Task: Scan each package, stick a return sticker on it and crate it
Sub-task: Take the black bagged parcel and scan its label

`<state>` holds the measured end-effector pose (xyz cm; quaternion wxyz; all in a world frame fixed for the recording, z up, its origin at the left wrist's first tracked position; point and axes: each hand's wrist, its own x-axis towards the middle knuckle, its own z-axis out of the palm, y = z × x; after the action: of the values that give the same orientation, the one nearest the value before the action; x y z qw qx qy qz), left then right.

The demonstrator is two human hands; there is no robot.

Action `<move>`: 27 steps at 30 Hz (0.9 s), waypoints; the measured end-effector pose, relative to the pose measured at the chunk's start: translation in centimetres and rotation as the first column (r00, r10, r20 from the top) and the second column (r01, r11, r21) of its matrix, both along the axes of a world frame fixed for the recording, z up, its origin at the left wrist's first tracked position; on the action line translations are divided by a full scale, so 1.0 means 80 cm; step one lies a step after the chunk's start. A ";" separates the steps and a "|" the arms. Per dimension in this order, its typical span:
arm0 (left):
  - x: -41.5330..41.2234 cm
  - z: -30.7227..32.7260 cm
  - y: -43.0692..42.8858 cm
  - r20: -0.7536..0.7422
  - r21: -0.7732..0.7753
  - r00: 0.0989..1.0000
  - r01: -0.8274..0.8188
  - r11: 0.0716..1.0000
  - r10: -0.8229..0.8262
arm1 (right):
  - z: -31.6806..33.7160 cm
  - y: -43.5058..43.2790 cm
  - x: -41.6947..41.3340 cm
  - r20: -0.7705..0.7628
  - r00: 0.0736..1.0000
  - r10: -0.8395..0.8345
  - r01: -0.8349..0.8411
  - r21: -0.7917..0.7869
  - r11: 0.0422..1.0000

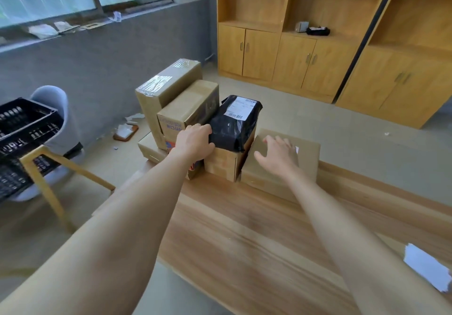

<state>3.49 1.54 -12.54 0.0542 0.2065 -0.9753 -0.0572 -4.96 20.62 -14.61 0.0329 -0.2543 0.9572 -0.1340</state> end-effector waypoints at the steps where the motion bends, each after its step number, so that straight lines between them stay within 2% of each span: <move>1: -0.011 0.000 -0.005 -0.003 0.013 1.000 0.006 1.000 -0.006 | -0.001 -0.007 -0.005 0.006 1.000 -0.004 0.004 -0.009 1.000; 5: -0.054 0.000 -0.026 -0.016 0.085 0.999 0.033 0.996 -0.031 | -0.007 -0.039 -0.032 0.016 0.999 -0.031 0.032 -0.027 0.999; 8: -0.084 -0.007 -0.035 0.017 0.213 1.000 0.010 0.977 -0.013 | -0.014 -0.064 -0.052 0.031 0.999 -0.044 0.045 -0.039 0.998; 11: -0.110 -0.022 -0.042 0.056 0.359 0.998 -0.045 0.932 0.027 | -0.023 -0.084 -0.065 0.179 0.979 -0.094 0.123 -0.156 0.980; 15: -0.128 -0.041 -0.049 0.108 0.470 0.991 -0.124 0.874 0.083 | -0.030 -0.102 -0.073 0.439 0.890 -0.126 0.305 -0.366 0.879; 18: -0.137 -0.052 -0.048 0.125 0.530 0.986 -0.160 0.833 0.110 | -0.033 -0.113 -0.074 0.605 0.792 -0.086 0.410 -0.421 0.809; 23: -0.143 -0.058 -0.049 0.101 0.614 0.982 -0.187 0.767 0.158 | -0.049 -0.125 -0.075 0.738 0.674 -0.028 0.528 -0.455 0.718; 27: -0.141 -0.056 -0.048 0.095 0.639 0.979 -0.200 0.742 0.181 | -0.053 -0.125 -0.075 0.759 0.651 0.012 0.533 -0.468 0.705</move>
<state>-7.81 -2.32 -17.05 -0.0278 0.3118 -0.8702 -0.3806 -10.94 10.64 -18.84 0.2890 -0.0240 0.7817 -0.5522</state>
